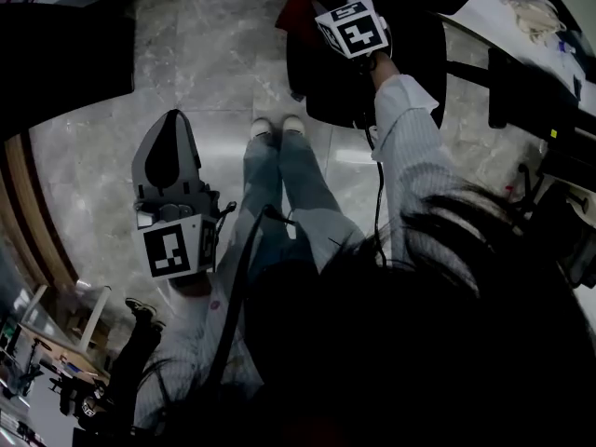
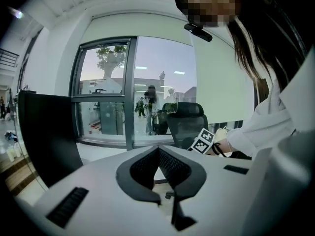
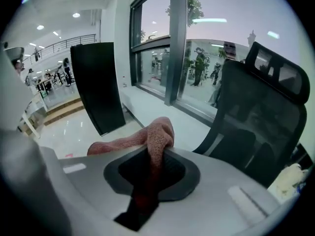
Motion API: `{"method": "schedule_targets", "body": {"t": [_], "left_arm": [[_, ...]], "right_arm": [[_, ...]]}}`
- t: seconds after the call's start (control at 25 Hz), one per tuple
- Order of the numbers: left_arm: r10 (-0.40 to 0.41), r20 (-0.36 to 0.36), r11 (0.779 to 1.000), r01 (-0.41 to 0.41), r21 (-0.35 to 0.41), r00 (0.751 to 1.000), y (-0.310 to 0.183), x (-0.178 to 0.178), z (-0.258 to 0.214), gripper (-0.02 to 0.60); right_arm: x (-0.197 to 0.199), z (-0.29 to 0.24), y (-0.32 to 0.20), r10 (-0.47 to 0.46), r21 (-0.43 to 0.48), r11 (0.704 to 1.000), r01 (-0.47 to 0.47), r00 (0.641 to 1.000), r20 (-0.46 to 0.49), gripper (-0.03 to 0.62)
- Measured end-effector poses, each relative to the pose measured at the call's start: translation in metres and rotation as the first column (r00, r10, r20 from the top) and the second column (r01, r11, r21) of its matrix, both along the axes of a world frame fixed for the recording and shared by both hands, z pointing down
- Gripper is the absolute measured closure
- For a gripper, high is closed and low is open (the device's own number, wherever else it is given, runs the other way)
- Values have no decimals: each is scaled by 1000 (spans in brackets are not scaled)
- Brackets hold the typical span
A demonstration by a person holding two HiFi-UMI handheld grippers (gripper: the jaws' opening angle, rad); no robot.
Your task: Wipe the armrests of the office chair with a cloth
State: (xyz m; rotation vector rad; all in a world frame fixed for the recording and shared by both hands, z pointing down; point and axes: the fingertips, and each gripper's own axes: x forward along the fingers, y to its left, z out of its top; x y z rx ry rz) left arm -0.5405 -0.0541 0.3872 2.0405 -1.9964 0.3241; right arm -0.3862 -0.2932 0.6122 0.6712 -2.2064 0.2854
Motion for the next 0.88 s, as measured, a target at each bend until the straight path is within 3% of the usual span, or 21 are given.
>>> {"method": "schedule_targets", "body": {"t": [0.2,0.32,0.6,0.88], "left_arm": [[-22,19,1000,22,4,1000,1,-23,-6,578],[-22,9,1000,21,2,1000,1,-27,-2,577],[24,-23,999,-23,41,999,-27,-14,-9,578],[100,-33,993,-97,74,994,-46,16,-17,578]], "right_arm": [[-5,5,-50,111,16,994,-110,990,-88,549],[-2,5,-41,181,-14,983,-182,982,-46,554],[19,-12,70,105,-86,991,-103,994,21,554],[48,-28,170,96,-128,988,-85,992,81,554]]}}
